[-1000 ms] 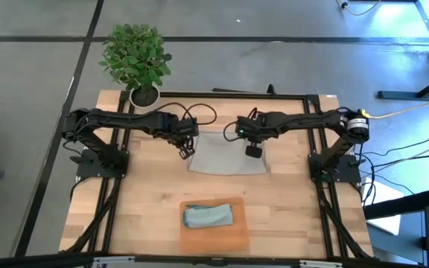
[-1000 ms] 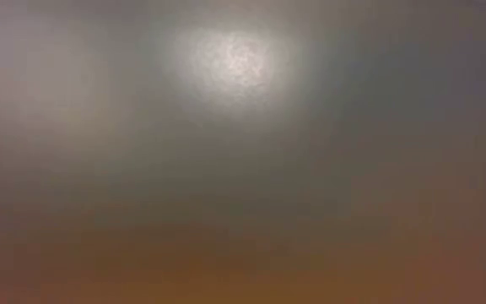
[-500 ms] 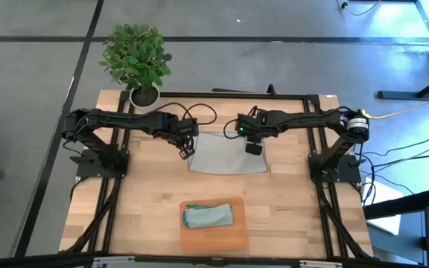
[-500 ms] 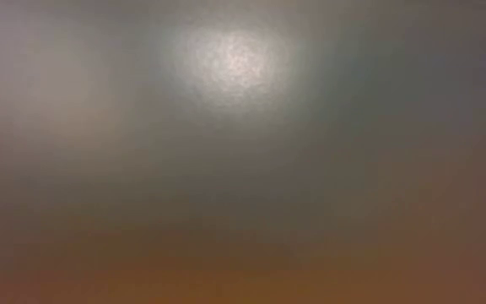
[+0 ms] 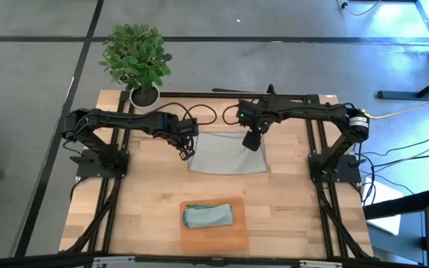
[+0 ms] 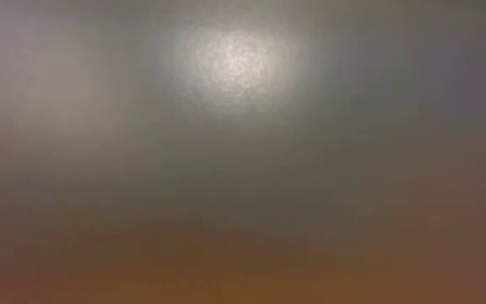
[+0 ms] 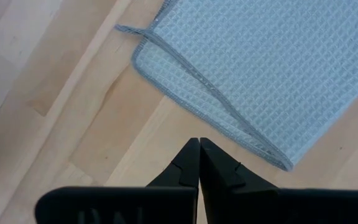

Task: Roll microfiber towels into tight, uniform cylinder then place into a basket
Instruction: Fold the gray towel

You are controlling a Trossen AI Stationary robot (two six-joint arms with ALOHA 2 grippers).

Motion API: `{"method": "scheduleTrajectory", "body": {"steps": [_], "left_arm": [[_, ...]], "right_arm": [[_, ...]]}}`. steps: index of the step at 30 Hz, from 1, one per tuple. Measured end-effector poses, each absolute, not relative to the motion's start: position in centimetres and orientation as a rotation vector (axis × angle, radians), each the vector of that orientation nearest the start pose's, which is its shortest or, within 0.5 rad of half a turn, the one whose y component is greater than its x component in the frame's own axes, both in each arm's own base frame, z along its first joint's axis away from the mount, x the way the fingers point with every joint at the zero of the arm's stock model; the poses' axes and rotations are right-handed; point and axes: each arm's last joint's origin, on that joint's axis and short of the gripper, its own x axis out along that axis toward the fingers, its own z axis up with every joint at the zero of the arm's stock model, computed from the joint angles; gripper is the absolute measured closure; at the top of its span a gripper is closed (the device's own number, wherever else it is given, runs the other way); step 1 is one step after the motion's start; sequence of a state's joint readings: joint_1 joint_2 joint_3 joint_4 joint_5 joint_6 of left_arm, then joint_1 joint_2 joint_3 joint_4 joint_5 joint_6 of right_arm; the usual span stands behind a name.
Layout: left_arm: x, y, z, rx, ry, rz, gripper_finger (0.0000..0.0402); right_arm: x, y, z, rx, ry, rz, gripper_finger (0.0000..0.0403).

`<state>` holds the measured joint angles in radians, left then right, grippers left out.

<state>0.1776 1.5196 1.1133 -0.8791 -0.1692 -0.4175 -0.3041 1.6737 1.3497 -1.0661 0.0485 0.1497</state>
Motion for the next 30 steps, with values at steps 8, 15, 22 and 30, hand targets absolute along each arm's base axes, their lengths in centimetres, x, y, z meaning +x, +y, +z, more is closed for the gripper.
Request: {"method": "scheduleTrajectory", "body": {"steps": [8,15,22,30], "left_arm": [[27.7,5.5,23.3,-0.359,1.209,0.562,0.0402],[27.7,5.5,23.3,-0.361,1.209,0.557,0.0402],[27.7,5.4,23.3,-0.371,1.212,0.545,0.0401],[27.7,5.4,23.3,-0.371,1.212,0.544,0.0402]], "right_arm": [[28.2,-10.2,21.0,0.471,1.441,-0.461,0.0221],[27.6,-11.2,19.0,0.448,1.399,-0.499,0.0221],[26.9,-11.4,17.6,0.45,1.407,-0.515,0.0232],[27.1,-11.8,17.3,0.396,1.355,-0.502,0.0387]]}}
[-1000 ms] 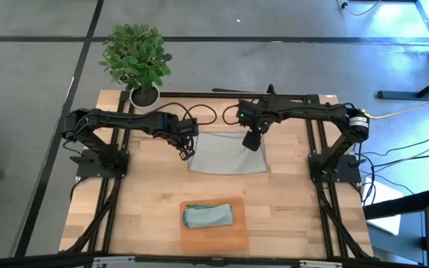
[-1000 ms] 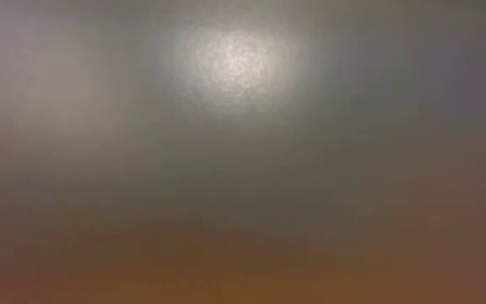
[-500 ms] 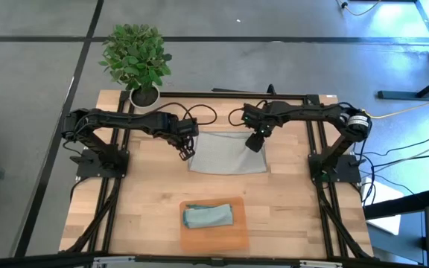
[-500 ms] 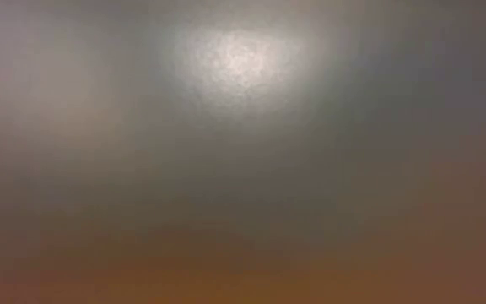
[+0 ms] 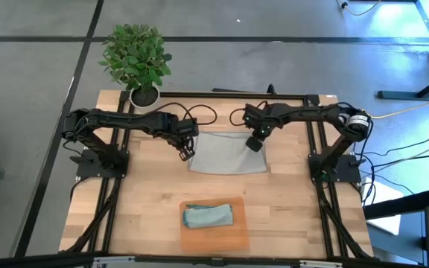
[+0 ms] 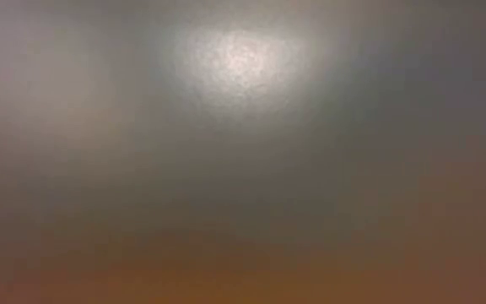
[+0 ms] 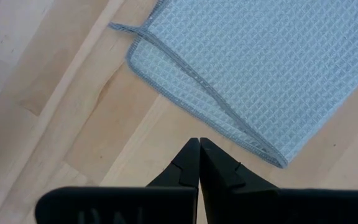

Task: Roll microfiber towels into tight, uniform cylinder then place into a basket
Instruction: Fold the gray towel

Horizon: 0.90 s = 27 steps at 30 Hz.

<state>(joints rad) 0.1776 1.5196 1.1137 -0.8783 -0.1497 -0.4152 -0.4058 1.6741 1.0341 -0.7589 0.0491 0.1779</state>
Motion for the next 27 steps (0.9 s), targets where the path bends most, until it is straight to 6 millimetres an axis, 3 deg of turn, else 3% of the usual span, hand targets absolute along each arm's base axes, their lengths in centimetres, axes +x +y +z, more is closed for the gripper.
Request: {"method": "scheduleTrajectory", "body": {"steps": [8,14,27], "left_arm": [[27.8,5.4,23.3,-0.375,1.21,0.536,0.0401],[28.3,5.7,23.5,-0.337,1.138,0.575,0.0401],[28.0,8.5,23.2,-0.517,1.114,0.614,0.0351]], "right_arm": [[26.2,-13.6,17.6,0.423,1.373,-0.581,0.0396],[26.1,-14.1,17.6,0.504,1.339,-0.518,0.0391],[26.2,-14.1,17.7,0.592,1.317,-0.588,0.0281]]}}
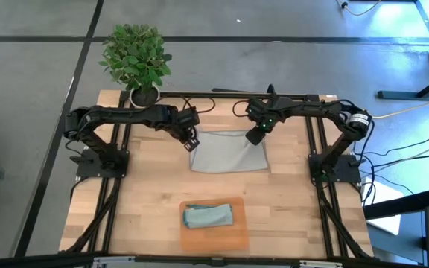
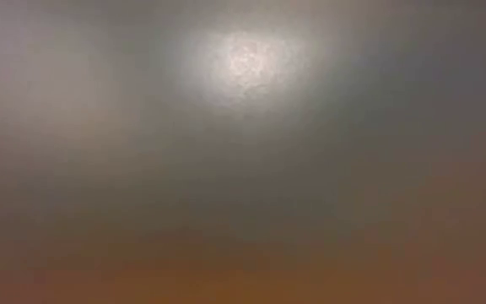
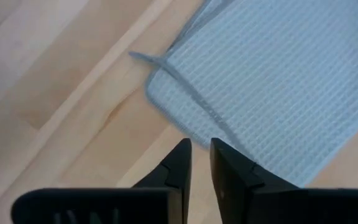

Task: Roll microfiber towels into tight, uniform cylinder then place into a basket
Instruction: Fold the gray towel

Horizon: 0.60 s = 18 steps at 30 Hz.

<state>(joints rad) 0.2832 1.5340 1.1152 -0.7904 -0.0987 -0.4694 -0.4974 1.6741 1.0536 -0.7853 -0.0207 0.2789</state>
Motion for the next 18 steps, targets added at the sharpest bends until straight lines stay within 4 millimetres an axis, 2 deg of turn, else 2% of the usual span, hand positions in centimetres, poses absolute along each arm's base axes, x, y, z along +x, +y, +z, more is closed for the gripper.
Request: {"method": "scheduleTrajectory", "body": {"steps": [3,7,13,15,18], "left_arm": [[27.9,9.0,23.2,-0.549,1.108,0.625,0.0349],[27.6,9.9,23.2,-0.596,1.086,0.672,0.0352],[27.5,11.1,23.4,-0.533,1.075,0.606,0.0349],[27.4,11.2,23.3,-0.531,1.092,0.536,0.0349],[27.6,10.8,23.3,-0.474,1.11,0.431,0.0349]], "right_arm": [[26.3,-14.4,18.5,0.628,1.321,-0.612,0.0264],[26.5,-15.0,20.7,0.64,1.333,-0.62,0.0255],[27.4,-15.6,24.4,0.632,1.289,-0.617,0.0254],[27.8,-15.1,25.1,0.643,1.286,-0.577,0.0254],[28.6,-13.3,25.2,0.696,1.3,-0.435,0.0254]]}}
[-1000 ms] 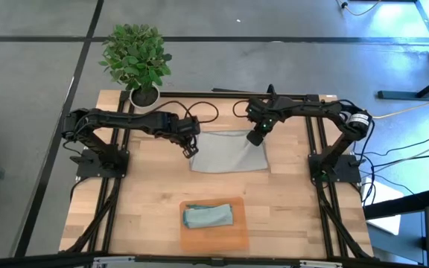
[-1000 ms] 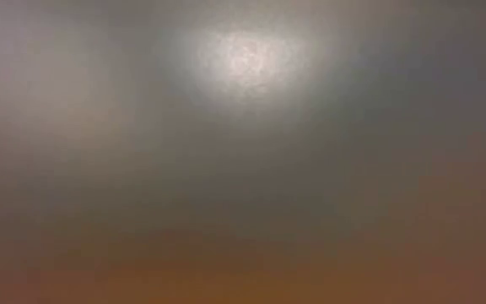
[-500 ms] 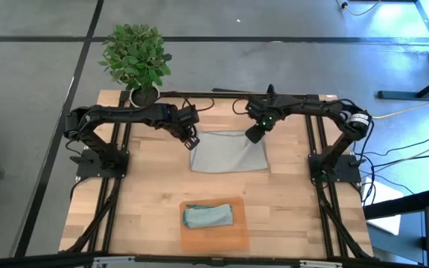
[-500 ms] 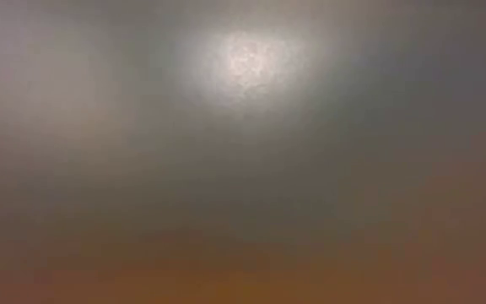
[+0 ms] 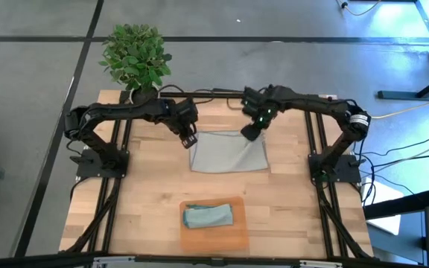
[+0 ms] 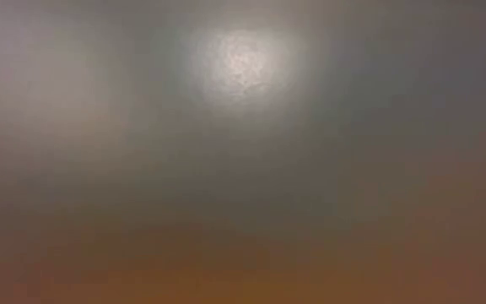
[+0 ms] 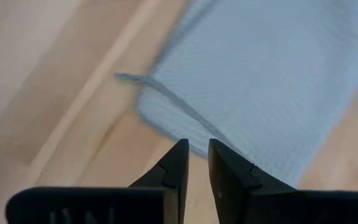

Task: Roll microfiber towels into tight, uniform cylinder then place into a basket
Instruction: Fold the gray towel

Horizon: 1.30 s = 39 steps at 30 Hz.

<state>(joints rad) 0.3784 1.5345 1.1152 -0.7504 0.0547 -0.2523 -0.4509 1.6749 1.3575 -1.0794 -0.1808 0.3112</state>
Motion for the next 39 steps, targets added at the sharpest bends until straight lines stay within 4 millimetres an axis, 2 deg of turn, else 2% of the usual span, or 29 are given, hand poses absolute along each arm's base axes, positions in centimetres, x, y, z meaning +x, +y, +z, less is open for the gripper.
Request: {"method": "scheduleTrajectory", "body": {"steps": [4,7,10,14,17,21,26,32,39], "left_arm": [[28.1,10.2,23.0,-0.397,1.129,0.352,0.0349],[28.7,9.9,21.8,-0.372,1.176,0.32,0.0349],[29.7,9.6,19.8,-0.341,1.237,0.282,0.0349],[31.2,9.4,17.6,-0.303,1.254,0.244,0.0349],[31.6,9.5,16.0,-0.291,1.296,0.23,0.0349],[31.8,9.7,14.3,-0.315,1.352,0.243,0.0349],[31.9,9.5,13.9,-0.318,1.378,0.24,0.0349],[31.9,8.4,13.9,-0.365,1.408,0.247,0.0349],[32.5,5.1,13.8,-0.4,1.424,0.159,0.0349]], "right_arm": [[29.6,-9.7,23.8,0.741,1.345,-0.252,0.0254],[29.9,-7.2,22.2,0.776,1.381,-0.269,0.0254],[30.1,-5.2,20.4,0.807,1.379,-0.283,0.0254],[29.8,-3.4,18.8,0.837,1.405,-0.303,0.0254],[29.0,-2.7,17.6,0.826,1.453,-0.308,0.0254],[27.7,-2.6,15.6,0.814,1.481,-0.379,0.0254],[26.4,-3.4,13.7,0.795,1.479,-0.442,0.0254],[25.9,-5.1,13.1,0.76,1.43,-0.451,0.0254],[26.0,-8.2,13.3,0.681,1.331,-0.498,0.0254]]}}
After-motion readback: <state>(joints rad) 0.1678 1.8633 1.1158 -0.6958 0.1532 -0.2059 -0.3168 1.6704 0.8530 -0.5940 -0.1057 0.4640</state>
